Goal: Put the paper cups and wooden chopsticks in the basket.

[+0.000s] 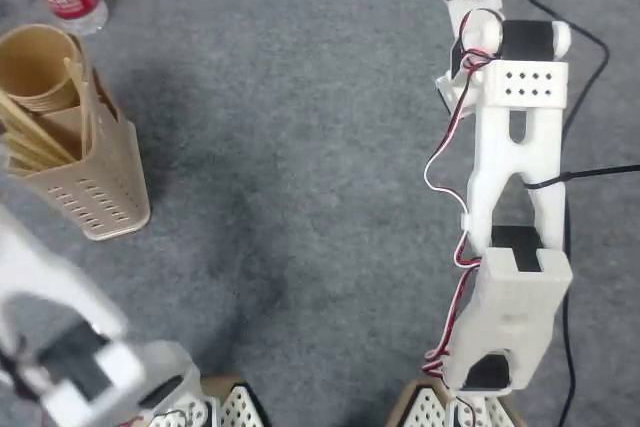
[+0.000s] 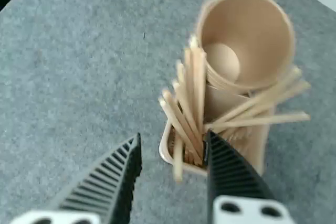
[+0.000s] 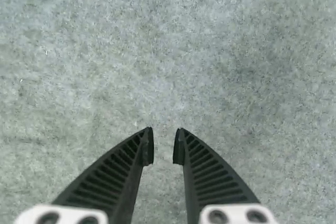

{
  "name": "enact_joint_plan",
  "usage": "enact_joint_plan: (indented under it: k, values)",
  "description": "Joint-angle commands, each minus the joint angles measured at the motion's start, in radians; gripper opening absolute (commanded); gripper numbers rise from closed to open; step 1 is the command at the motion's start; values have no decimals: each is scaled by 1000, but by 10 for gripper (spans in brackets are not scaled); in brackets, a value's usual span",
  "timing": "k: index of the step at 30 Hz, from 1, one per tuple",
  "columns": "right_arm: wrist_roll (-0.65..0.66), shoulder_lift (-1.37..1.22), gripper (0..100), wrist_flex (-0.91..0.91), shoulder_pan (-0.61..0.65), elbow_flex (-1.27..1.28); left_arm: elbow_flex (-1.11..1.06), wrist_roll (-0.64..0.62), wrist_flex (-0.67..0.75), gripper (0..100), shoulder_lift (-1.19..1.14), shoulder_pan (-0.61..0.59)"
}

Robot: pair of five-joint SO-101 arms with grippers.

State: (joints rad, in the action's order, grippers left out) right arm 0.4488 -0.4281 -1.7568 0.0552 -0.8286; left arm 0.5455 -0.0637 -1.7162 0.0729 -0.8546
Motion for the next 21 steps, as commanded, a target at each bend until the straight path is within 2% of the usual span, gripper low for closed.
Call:
enact_joint_plan:
  k: [1, 5, 11, 21]
  values:
    - [-37, 56, 83, -33, 15, -5, 147, 17, -38, 213, -192, -12]
    - [-60, 61, 83, -33, 39, -3, 222, 66, -38, 232, -292, 11]
    - [-60, 62, 83, -33, 42, -3, 239, 71, -35, 234, -437, 20]
    - [-60, 62, 83, -33, 64, -3, 239, 98, -37, 231, -583, 184]
